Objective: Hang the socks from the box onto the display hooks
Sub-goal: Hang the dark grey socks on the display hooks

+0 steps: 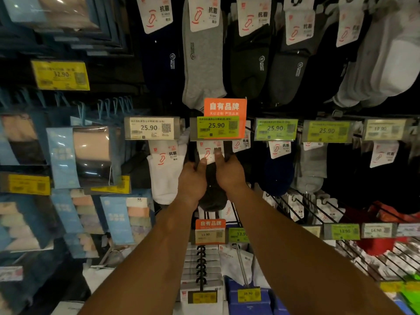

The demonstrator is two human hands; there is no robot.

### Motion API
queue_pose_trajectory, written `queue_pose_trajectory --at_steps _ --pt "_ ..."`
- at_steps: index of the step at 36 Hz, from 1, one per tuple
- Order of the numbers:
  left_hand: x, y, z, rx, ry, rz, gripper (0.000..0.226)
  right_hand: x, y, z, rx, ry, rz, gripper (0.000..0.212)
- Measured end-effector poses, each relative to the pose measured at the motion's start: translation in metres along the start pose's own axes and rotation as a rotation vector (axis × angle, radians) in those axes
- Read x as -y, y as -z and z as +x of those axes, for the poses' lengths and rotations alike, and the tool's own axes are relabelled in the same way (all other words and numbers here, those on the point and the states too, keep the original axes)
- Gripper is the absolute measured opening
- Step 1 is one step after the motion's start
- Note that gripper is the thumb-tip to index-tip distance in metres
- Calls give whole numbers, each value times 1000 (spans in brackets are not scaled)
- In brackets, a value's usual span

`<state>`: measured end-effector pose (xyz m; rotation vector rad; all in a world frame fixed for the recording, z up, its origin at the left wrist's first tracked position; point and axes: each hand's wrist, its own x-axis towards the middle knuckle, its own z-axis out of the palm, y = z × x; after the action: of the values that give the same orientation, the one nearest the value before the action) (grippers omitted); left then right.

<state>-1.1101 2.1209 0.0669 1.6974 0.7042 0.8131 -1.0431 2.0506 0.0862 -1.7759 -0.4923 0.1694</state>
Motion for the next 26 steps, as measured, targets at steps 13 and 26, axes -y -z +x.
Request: queue_pose_trajectory --at_steps 13,26 --pt "51 6 -31 66 50 390 36 -65 0 -37 75 -48 -189 45" --pt "-1 -119 -113 52 -262 556 20 -112 174 -58 -40 -61 -325 32"
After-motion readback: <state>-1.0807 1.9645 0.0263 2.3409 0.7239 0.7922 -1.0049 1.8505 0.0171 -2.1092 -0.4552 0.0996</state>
